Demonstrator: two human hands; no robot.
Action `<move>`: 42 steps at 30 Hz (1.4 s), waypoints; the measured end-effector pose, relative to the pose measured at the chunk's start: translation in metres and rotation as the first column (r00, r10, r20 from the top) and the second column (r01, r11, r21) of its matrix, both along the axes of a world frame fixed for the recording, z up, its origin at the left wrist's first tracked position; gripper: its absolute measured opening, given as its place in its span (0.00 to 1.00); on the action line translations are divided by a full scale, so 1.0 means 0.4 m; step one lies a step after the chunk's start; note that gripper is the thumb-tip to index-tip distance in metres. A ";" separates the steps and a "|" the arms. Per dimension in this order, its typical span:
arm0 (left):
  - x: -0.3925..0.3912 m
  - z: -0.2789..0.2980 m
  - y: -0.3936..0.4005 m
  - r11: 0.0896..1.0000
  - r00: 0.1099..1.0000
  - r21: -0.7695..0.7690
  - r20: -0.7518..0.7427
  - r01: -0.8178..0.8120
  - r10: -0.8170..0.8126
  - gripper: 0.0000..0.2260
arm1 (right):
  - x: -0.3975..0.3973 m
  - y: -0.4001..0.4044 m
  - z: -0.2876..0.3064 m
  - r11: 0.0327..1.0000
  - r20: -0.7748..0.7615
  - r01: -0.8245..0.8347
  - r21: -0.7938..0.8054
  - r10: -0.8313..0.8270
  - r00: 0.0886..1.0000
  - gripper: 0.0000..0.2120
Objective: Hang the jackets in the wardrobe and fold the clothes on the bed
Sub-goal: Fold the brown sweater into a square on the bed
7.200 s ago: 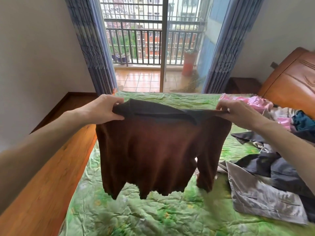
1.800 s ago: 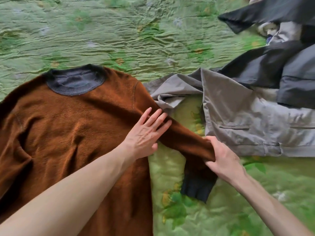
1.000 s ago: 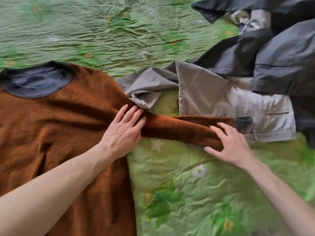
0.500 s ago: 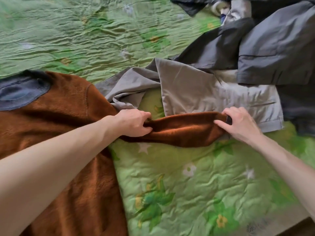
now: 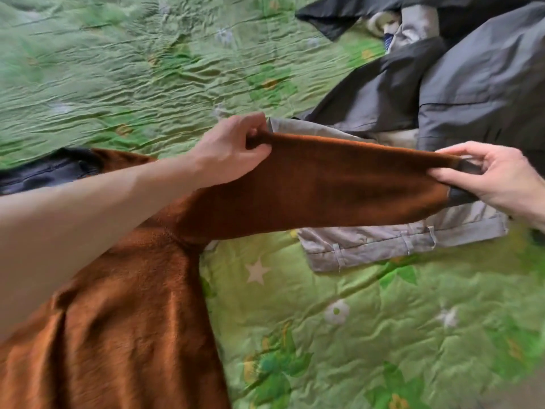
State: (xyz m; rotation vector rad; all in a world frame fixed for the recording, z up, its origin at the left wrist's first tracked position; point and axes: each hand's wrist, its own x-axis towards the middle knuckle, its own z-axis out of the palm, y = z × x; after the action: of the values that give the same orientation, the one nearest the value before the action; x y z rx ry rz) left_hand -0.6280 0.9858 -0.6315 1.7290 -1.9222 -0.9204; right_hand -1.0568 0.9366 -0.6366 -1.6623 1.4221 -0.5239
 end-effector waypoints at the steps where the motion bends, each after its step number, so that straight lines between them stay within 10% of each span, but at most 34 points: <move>1: 0.007 0.008 -0.014 0.999 0.998 -0.050 0.065 0.003 0.000 0.07 | 0.003 -0.015 0.011 1.000 -0.047 -0.018 -0.010 0.018 0.999 0.03; 4: 0.031 0.012 -0.040 0.979 0.971 -0.185 0.235 0.080 -0.035 0.10 | 0.004 -0.060 0.029 0.999 -0.087 -0.023 -0.045 0.019 0.996 0.10; 12: 0.161 -0.087 0.041 0.968 0.869 0.066 0.430 0.242 -0.246 0.27 | 0.017 -0.104 0.031 0.998 -0.003 0.003 0.069 -0.003 1.000 0.15; 23: 0.325 -0.063 0.019 0.894 0.674 -0.222 0.730 0.389 -0.112 0.17 | 0.050 -0.108 -0.008 0.983 -0.064 0.171 0.070 -0.166 0.984 0.14; 30: 0.167 -0.168 0.086 0.964 0.755 -0.259 0.643 0.059 0.126 0.24 | 0.004 -0.102 -0.103 0.932 -0.262 0.363 -0.003 -0.351 0.899 0.17; 35: 0.103 -0.198 0.185 0.905 0.814 -0.403 0.566 0.134 0.131 0.25 | 0.056 -0.044 -0.111 0.868 -0.280 0.483 -0.119 -0.496 0.822 0.10; 42: 0.095 -0.324 0.194 0.995 0.847 -0.044 0.522 -0.089 0.099 0.34 | 0.092 -0.008 -0.128 0.828 -0.349 0.538 -0.160 -0.557 0.753 0.17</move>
State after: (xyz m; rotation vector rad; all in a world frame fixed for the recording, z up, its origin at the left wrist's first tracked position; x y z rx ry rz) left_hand -0.5899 1.0635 -0.7612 2.2115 -2.1229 -0.4078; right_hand -1.0198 0.9336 -0.6877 -1.4104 2.2390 -0.5749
